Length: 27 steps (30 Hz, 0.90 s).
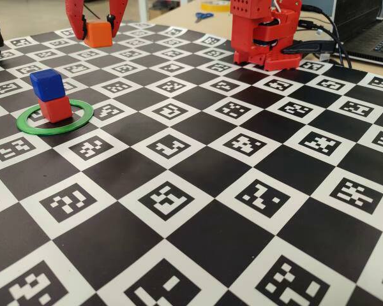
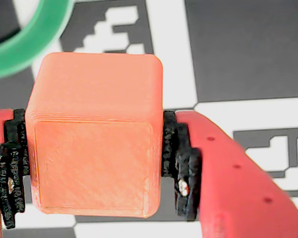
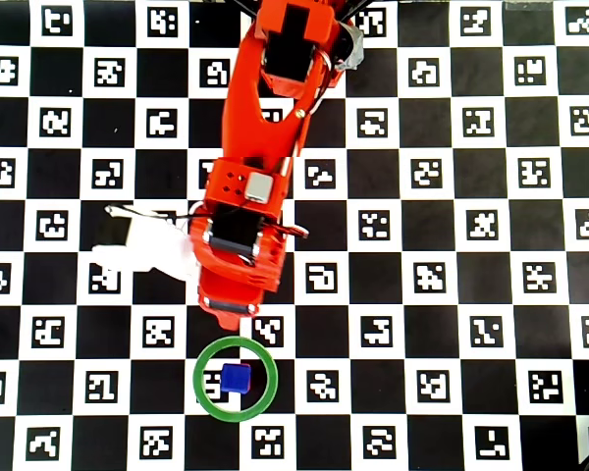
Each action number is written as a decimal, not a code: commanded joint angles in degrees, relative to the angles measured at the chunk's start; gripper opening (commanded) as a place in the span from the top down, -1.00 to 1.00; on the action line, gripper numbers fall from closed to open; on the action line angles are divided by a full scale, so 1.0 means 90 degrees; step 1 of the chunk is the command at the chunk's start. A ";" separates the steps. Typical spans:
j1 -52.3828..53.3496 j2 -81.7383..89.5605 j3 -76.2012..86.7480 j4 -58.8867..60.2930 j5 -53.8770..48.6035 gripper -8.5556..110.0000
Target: Grab the red cube then put it in the green circle then put the blue cube on top and finally the orange cube on top
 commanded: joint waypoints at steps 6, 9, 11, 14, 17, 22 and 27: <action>-0.0352 -0.0771 -0.2158 0.0449 -0.0059 0.71; -0.0342 -0.1123 -0.2598 0.0479 -0.0117 0.71; -0.0303 -0.1309 -0.2813 0.0469 -0.0146 0.71; -0.0234 -0.1514 -0.3047 0.0410 -0.0205 0.71; -0.0176 -0.1689 -0.3232 0.0342 -0.0264 0.71; -0.0137 -0.1895 -0.3486 0.0225 -0.0322 0.71; -0.0088 -0.2031 -0.3623 0.0117 -0.0322 0.71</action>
